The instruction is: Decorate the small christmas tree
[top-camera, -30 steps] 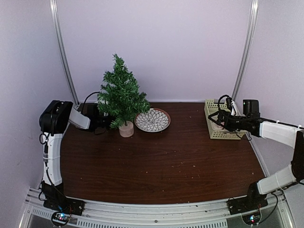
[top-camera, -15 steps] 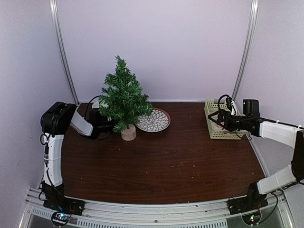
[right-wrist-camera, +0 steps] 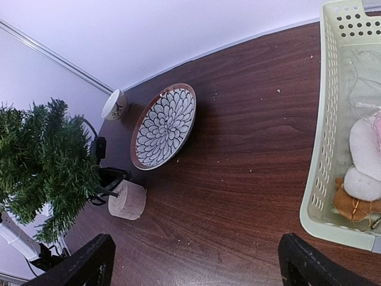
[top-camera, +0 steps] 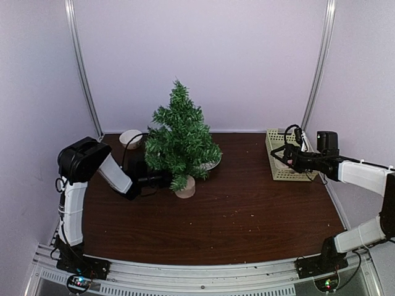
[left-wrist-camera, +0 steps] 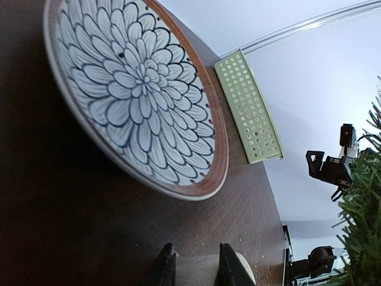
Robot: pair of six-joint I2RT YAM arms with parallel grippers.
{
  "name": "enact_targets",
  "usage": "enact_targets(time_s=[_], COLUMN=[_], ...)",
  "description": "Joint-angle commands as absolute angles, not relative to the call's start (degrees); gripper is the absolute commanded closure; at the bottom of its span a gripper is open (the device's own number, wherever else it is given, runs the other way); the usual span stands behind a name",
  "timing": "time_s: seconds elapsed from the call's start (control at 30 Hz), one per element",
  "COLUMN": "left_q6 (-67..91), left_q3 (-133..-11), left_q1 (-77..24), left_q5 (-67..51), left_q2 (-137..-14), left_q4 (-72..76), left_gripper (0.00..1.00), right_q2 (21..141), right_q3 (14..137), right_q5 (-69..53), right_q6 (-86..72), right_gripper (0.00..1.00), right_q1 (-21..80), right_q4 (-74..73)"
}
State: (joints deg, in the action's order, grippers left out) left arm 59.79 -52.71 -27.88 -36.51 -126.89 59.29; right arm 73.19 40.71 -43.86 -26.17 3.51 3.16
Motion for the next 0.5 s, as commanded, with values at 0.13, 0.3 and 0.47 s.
enact_targets(time_s=[0.13,0.3,0.47], left_q6=[62.20,62.75,61.50], left_q3=[-54.81,-56.21,-53.79], left_q1=[-38.52,-40.89,-40.72], left_q5=[-26.05,-25.26,-25.49], left_q2=[-129.31,-130.25,-128.32], left_q4=[54.50,54.35,54.66], left_gripper=[0.76,0.76,0.63], right_q2=[71.16,70.20,69.17], right_q3=[39.64,40.02,40.73], right_q5=[-44.32,-43.84,-42.52], right_q6=[-26.91,-26.02,-25.27], right_gripper=[0.00,0.00,0.01], right_q1=[3.52,3.56,3.52], right_q4=[4.94,3.25,1.58])
